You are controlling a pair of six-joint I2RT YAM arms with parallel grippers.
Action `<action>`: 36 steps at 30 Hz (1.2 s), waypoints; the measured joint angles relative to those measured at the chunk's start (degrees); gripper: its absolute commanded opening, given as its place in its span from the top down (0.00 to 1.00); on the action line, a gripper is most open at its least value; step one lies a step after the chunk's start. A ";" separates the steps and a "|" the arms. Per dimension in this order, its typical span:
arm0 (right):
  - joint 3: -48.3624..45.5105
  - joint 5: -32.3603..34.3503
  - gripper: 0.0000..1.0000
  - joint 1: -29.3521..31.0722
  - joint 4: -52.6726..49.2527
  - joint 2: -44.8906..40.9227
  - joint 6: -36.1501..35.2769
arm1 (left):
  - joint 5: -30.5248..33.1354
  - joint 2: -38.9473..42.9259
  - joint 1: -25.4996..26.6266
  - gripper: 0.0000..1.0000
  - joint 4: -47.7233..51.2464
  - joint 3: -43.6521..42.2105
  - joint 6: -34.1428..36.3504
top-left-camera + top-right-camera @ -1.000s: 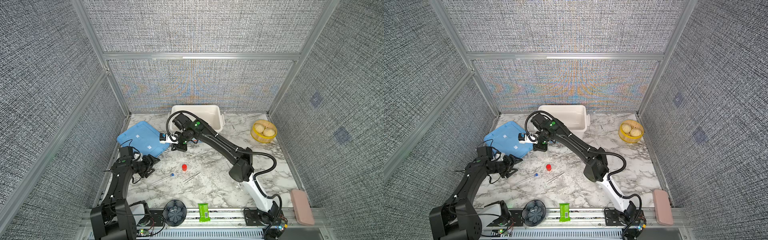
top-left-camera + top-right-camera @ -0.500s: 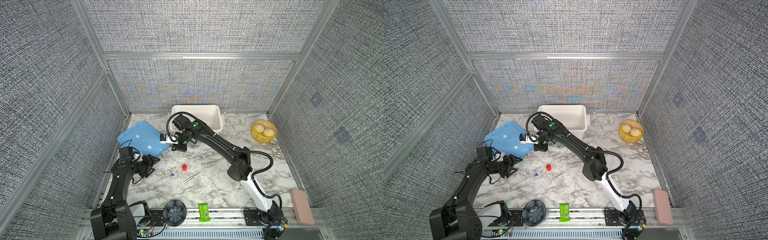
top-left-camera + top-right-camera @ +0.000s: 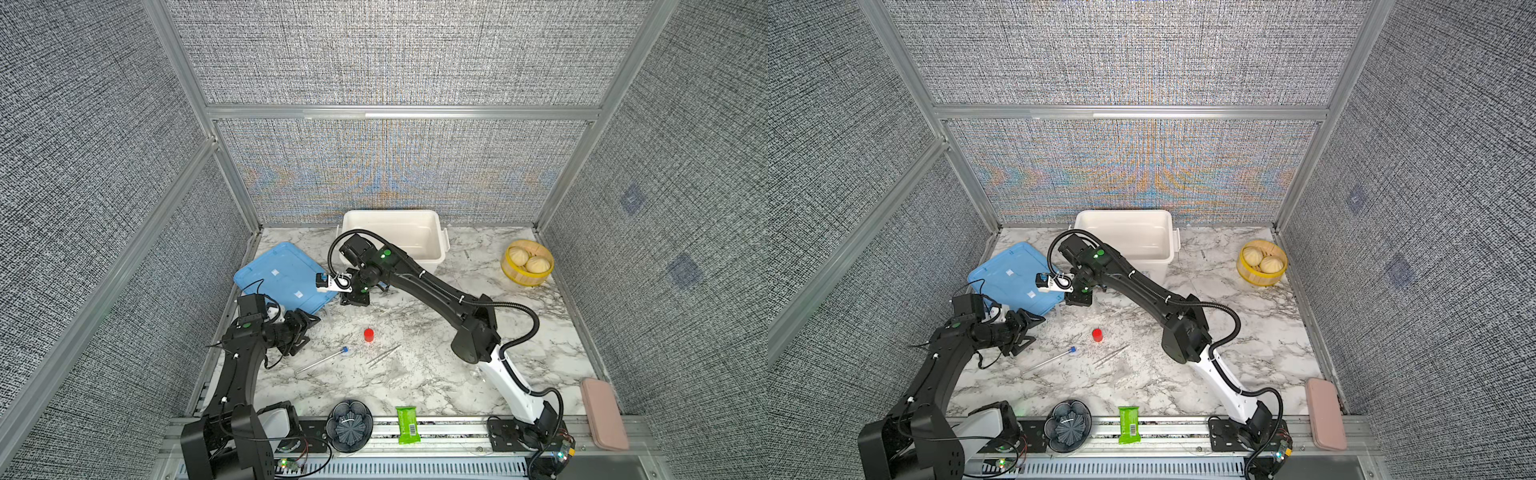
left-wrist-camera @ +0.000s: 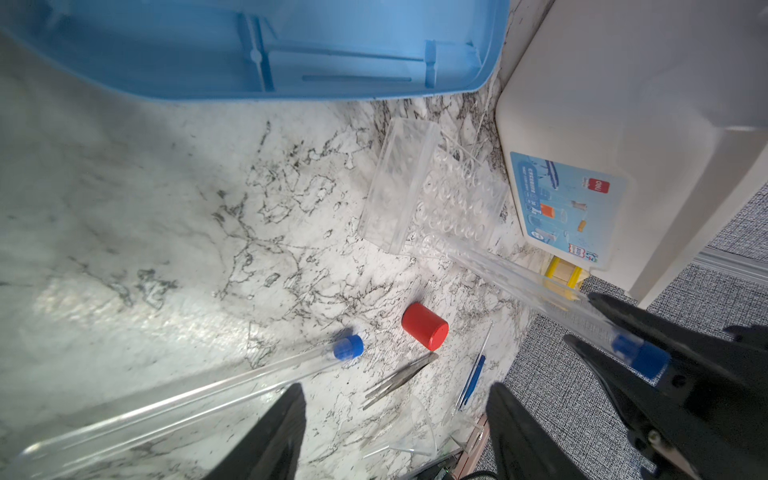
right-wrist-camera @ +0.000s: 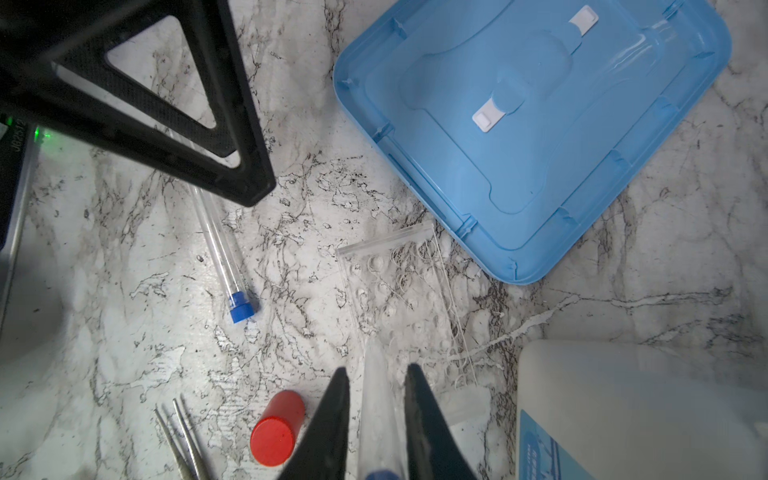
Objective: Organize the chemistry lab equipment
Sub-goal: 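Lower the test tube beside the bin and open the right gripper, then move the right gripper back over the last blue-capped test tube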
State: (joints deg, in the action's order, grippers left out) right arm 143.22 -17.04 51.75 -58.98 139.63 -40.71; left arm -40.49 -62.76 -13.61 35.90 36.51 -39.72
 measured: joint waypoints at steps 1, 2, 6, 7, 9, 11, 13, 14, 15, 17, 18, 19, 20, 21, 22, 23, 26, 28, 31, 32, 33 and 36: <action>-0.20 0.13 0.71 0.04 0.20 -0.11 0.00 | 0.02 0.07 0.00 0.30 0.04 -0.02 -0.02; -0.44 0.26 0.69 0.11 0.35 -0.31 0.00 | 0.04 0.20 -0.02 0.29 0.11 -0.02 -0.33; -1.57 0.44 0.64 0.42 1.01 -1.95 0.00 | 0.09 0.70 -0.02 0.29 0.22 -0.17 -0.83; -2.05 0.46 0.63 0.44 1.33 -2.60 0.00 | 0.17 0.79 -0.02 0.29 0.24 -0.22 -0.83; -2.78 0.44 0.60 0.55 1.75 -3.65 0.00 | 0.44 1.11 -0.02 0.29 0.33 -0.39 -0.98; -3.37 0.44 0.58 0.61 1.92 -4.66 0.00 | 0.50 1.51 -0.02 0.29 0.42 -0.70 -1.27; -4.00 0.42 0.56 0.76 2.14 -6.03 -0.02 | 0.74 1.92 -0.02 0.29 0.90 -0.85 -1.97; -4.42 0.42 0.55 0.79 2.32 -6.80 -0.02 | 0.94 2.19 -0.02 0.29 1.25 -0.85 -2.25; -4.87 0.39 0.54 0.85 2.47 -7.63 -0.02 | 1.05 2.36 -0.02 0.29 1.57 -0.85 -2.29; -6.12 0.22 0.53 1.03 2.91 -9.75 -0.02 | 1.75 2.84 -0.02 0.29 2.38 -0.61 -2.32; -6.91 0.04 0.53 1.14 3.34 -10.91 -0.04 | 2.01 3.02 -0.02 0.29 2.62 -0.39 -2.34; -8.00 -0.15 0.53 1.20 4.00 -12.24 -0.04 | 2.47 3.21 -0.02 0.29 2.78 -0.15 -2.34; -9.20 -0.31 0.53 1.31 4.61 -13.62 -0.07 | 2.95 3.28 -0.02 0.29 3.04 0.20 -2.34; -10.32 -0.61 0.53 1.51 5.05 -14.86 -0.22 | 3.10 3.30 -0.02 0.29 3.32 0.48 -2.34; -11.72 -1.03 0.53 1.57 5.73 -16.13 -0.39 | 3.41 3.30 0.00 0.29 3.67 0.81 -2.34; -13.60 -1.44 0.53 1.86 6.71 -17.68 -0.61 | 3.63 3.34 0.00 0.29 4.04 1.01 -2.34; -21.55 -2.69 0.52 2.62 9.88 -22.88 -2.03 | 4.74 3.41 -0.04 0.29 5.27 1.62 -2.69; -27.89 -4.07 0.50 3.80 12.28 -26.36 -3.78 | 5.51 3.39 -0.07 0.29 6.38 2.27 -2.75; -37.94 -6.29 0.48 5.81 16.65 -30.32 -7.02 | 6.67 3.15 -0.15 0.29 7.96 3.54 -2.75; -40.92 -7.15 0.48 6.38 18.01 -31.04 -8.00 | 7.23 3.08 -0.17 0.29 8.09 3.61 -2.80; -43.25 -7.85 0.46 6.73 19.10 -31.39 -8.87 | 7.65 2.97 -0.26 0.29 8.48 3.63 -3.19; -48.57 -10.45 0.43 7.17 21.64 -30.95 -11.96 | 9.07 2.60 -0.42 0.29 9.68 3.58 -4.33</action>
State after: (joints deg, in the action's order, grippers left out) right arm 94.65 -27.49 58.92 -37.34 108.68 -52.66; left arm -31.42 -60.16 -14.02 45.58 40.10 -44.05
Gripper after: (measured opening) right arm 0.561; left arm 0.708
